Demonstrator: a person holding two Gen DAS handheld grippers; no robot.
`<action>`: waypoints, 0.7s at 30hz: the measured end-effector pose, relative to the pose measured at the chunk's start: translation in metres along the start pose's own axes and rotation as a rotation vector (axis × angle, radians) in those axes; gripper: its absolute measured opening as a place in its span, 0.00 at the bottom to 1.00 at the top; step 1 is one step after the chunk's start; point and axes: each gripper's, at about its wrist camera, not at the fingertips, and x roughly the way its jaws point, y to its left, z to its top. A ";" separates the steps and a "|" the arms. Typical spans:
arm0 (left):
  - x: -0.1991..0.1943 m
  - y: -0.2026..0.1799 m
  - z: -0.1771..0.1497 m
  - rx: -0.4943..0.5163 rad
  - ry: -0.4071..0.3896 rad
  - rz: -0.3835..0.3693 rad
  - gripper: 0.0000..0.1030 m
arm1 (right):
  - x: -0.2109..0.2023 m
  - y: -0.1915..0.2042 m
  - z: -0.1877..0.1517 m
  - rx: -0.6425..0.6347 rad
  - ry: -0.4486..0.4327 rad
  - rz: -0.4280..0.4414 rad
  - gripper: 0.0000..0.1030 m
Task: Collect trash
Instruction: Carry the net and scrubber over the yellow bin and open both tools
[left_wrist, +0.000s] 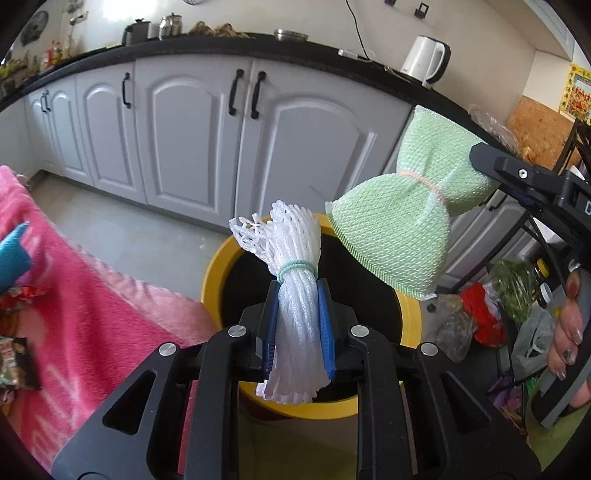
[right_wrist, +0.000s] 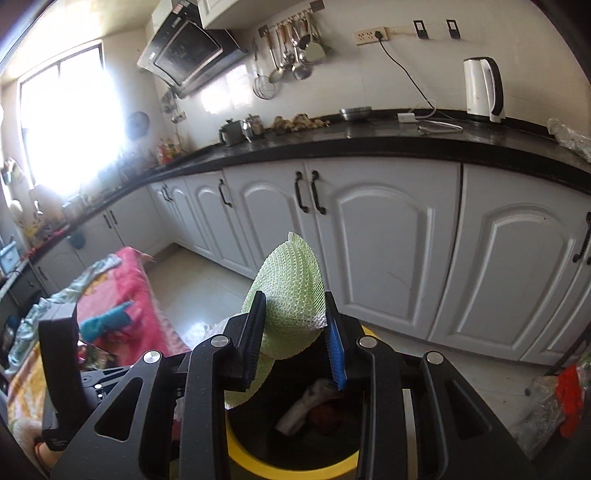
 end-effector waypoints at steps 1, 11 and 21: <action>0.002 0.000 -0.001 0.000 0.003 -0.004 0.14 | 0.004 -0.003 -0.002 0.005 0.011 -0.005 0.29; 0.020 0.008 -0.009 -0.026 0.037 -0.006 0.43 | 0.033 -0.022 -0.021 0.099 0.096 -0.031 0.37; -0.001 0.021 -0.008 -0.047 -0.010 0.045 0.78 | 0.031 -0.018 -0.023 0.098 0.082 -0.033 0.63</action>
